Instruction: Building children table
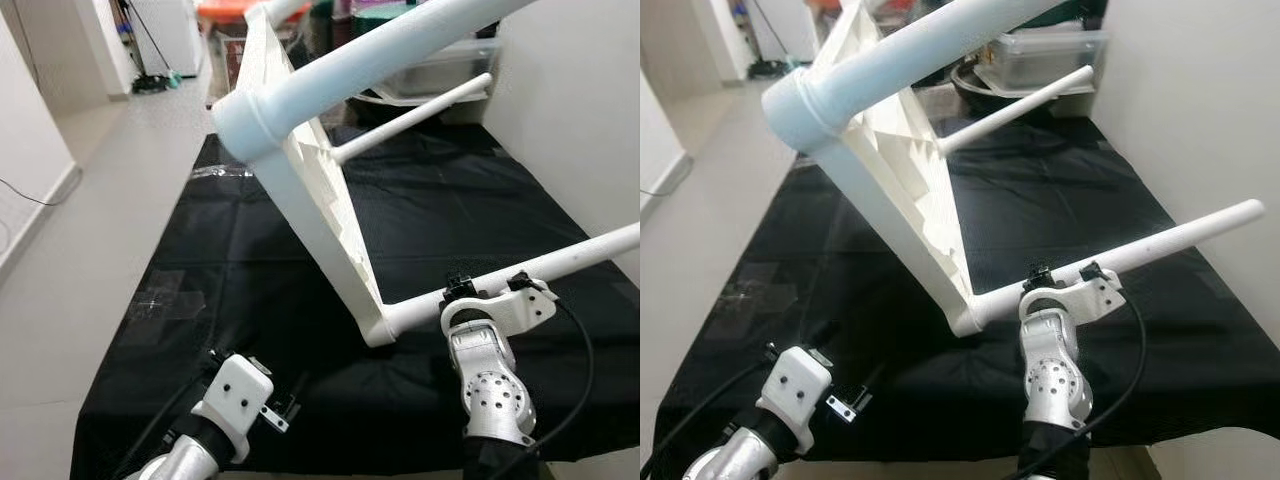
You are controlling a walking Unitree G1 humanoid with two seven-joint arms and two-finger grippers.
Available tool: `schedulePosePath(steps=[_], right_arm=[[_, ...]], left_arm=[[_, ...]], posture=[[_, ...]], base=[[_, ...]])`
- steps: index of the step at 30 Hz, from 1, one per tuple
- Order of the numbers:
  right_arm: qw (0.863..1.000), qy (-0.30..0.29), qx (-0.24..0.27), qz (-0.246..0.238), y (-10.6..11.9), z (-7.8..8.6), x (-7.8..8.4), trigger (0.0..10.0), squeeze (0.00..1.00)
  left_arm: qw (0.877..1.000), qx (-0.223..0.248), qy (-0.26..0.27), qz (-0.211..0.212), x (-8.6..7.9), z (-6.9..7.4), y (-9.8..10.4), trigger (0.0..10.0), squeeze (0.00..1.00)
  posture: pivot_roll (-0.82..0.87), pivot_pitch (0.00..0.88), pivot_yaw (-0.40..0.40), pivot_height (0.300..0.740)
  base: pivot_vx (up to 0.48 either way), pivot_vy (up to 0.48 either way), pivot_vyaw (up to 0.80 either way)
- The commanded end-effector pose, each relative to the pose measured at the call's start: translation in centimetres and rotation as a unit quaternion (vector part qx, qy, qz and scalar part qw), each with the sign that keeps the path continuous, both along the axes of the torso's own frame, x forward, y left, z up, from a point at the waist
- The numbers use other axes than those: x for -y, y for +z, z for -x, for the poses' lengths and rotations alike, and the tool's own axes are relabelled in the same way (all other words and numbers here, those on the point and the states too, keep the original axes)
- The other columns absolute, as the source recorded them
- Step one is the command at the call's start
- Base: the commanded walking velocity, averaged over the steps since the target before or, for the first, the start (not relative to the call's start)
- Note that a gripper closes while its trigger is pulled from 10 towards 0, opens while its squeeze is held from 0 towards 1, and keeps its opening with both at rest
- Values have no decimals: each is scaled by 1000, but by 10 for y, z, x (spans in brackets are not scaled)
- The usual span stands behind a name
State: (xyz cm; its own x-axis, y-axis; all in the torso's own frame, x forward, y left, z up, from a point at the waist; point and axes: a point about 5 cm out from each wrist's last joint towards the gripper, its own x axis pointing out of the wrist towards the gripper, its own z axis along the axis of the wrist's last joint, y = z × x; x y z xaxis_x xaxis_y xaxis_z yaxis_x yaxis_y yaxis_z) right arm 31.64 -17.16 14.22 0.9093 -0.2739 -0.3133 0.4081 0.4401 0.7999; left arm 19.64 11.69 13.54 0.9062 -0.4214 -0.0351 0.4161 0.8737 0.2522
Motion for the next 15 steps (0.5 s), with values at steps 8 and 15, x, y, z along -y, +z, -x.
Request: schedulePosePath(steps=[8,15], right_arm=[[972,123,-91,-176,-14,7,-142,10000,0],[980,118,-93,-129,-18,9,-130,10000,1000]], left_arm=[[1000,-18,-1,2,3,4,0,10000,0],[1000,-24,-6,0,4,5,-2,10000,0]], posture=[[113,215,4,740],[105,202,5,740]], base=[[0,0,0],[0,0,0]])
